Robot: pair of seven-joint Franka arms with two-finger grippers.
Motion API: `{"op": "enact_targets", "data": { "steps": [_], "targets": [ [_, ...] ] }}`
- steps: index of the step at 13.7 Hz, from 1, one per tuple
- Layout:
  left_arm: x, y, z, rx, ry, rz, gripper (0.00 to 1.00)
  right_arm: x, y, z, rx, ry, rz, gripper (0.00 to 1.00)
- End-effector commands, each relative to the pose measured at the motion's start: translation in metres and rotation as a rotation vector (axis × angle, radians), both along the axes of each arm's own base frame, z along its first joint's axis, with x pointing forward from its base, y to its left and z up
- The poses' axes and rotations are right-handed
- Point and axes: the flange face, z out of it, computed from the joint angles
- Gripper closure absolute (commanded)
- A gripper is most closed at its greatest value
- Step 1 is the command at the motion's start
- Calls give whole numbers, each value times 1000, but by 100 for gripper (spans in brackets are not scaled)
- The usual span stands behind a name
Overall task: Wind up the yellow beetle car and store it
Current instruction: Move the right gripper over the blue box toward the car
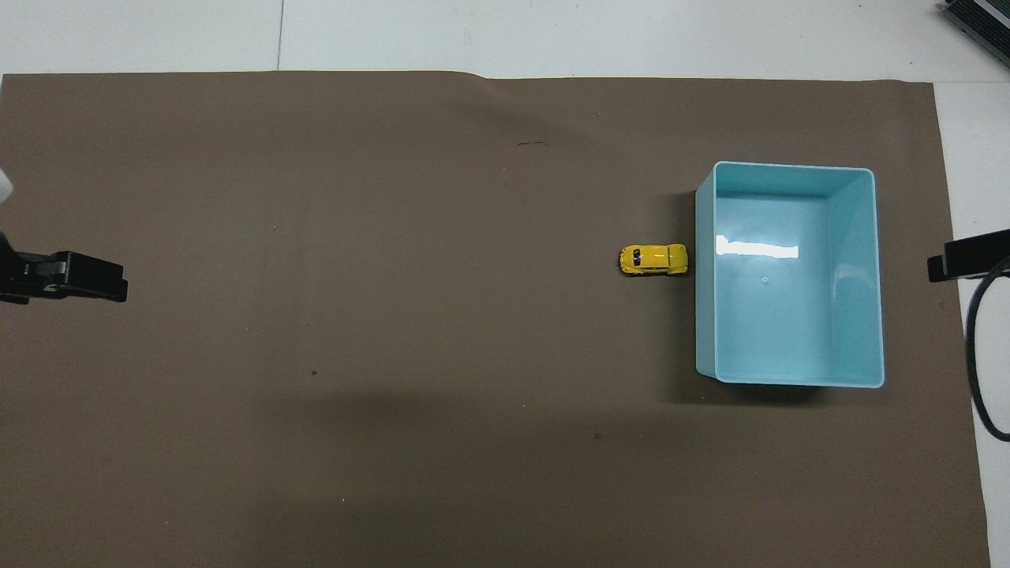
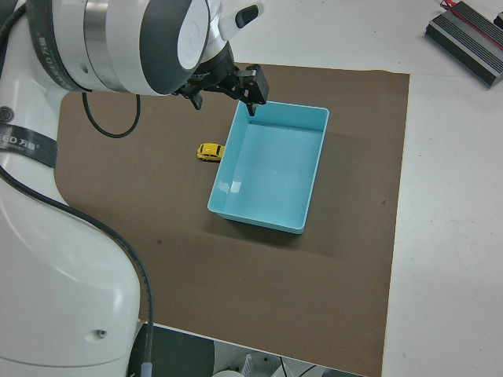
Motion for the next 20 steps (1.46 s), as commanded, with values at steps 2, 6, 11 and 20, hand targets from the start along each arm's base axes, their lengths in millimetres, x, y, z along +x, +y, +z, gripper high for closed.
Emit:
{"op": "enact_targets", "data": {
  "steps": [2, 6, 11, 20],
  "targets": [
    [-7, -4, 15, 15, 7, -36, 0, -7, -2, 1, 7, -2, -16, 0],
    [-22, 1, 7, 11, 19, -28, 0, -10, 0, 1, 16, -1, 34, 0],
    [-18, 3, 13, 6, 12, -10, 0, -12, 10, -11, 11, 5, 380, 0],
    [-19, 0, 12, -50, 28, -5, 0, 10, 34, -67, 1, -6, 1042, 0]
  ]
}}
